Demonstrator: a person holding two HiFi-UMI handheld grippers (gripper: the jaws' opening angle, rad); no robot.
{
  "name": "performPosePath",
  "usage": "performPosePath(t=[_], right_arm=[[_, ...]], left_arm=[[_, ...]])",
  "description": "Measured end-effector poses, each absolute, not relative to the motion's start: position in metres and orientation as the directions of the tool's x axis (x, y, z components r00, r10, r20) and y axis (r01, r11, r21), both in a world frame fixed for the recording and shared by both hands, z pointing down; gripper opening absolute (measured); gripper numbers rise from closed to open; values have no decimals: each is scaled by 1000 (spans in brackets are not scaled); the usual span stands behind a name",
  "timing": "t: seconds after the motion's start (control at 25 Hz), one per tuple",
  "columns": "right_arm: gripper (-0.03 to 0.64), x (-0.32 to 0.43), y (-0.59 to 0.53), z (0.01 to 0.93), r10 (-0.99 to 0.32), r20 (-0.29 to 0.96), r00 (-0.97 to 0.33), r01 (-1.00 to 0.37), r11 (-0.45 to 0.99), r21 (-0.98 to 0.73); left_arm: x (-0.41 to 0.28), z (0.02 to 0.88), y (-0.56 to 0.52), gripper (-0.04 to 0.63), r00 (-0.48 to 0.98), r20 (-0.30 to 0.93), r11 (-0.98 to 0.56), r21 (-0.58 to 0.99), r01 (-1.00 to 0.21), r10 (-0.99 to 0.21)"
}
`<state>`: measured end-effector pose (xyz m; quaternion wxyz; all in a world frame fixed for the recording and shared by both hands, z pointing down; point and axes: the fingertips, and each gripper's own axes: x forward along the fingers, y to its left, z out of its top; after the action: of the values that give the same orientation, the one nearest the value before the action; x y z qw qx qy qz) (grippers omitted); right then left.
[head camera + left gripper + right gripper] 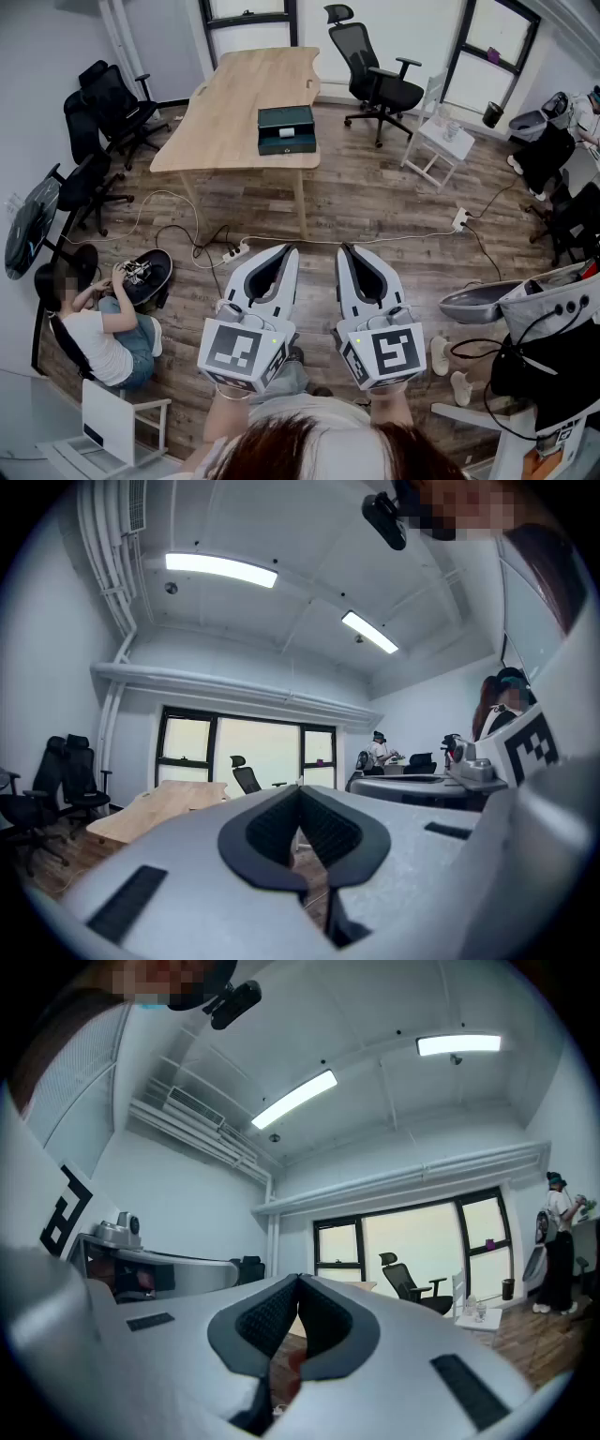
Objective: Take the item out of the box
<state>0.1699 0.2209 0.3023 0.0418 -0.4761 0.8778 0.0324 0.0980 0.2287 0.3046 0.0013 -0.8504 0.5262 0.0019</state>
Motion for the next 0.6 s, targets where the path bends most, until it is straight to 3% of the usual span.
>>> performPosePath(t=[0.6], right_arm=[[25,111,164,302,-837,-94,-540,-841,541,18]], left_arm=[[43,310,174,8,460,27,-459,30,-888,-888]])
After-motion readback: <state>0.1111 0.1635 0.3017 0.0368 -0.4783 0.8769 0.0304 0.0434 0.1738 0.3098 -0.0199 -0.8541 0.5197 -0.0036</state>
